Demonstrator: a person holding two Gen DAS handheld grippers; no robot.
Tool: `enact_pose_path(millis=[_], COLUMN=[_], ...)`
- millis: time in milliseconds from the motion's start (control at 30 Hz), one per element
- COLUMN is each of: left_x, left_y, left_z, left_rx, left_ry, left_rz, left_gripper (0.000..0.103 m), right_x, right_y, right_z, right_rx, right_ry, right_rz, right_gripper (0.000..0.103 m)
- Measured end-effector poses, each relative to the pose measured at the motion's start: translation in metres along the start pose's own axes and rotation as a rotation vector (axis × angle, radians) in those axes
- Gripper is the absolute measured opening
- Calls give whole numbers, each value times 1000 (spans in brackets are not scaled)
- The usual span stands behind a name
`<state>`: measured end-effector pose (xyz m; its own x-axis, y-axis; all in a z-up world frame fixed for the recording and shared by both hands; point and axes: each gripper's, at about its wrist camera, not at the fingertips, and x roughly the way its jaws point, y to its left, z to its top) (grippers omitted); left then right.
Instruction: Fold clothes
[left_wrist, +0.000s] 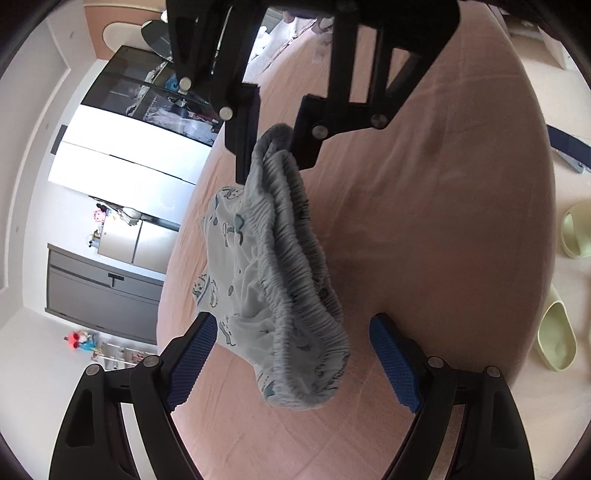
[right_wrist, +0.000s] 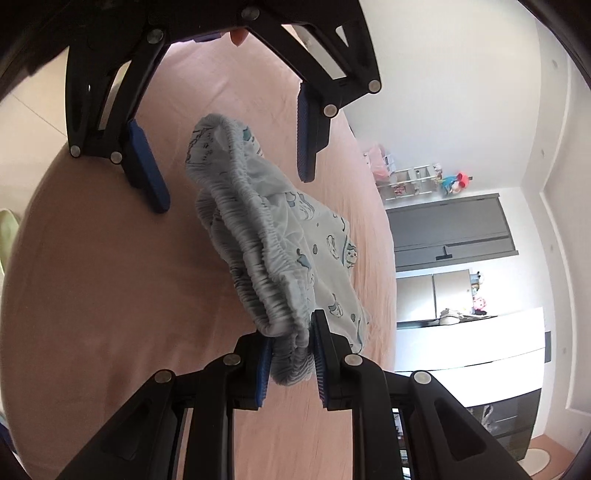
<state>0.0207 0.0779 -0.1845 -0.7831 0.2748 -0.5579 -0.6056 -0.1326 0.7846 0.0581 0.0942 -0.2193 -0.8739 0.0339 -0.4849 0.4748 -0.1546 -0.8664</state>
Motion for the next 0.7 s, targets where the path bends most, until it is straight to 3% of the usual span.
enact_pose_path(millis=[233,433,600,700], left_x=[2,6,9,7], left_y=[0,0,-1,10], left_z=[0,3,-1,-1], left_rx=[88,117,132,67], left_ry=[13,34,77,78], left_rz=[70,100,144,124], left_gripper=[85,82,29,21], right_x=[-14,-1,16,19], right_y=[-10,-16,-29,-29], right_z=[29,27,22,18], right_rx=[-7,23,24,24], right_ry=[-12,15,27,33], right_rz=[-62,-63,-53,-41], right_gripper=[18,18,18,18])
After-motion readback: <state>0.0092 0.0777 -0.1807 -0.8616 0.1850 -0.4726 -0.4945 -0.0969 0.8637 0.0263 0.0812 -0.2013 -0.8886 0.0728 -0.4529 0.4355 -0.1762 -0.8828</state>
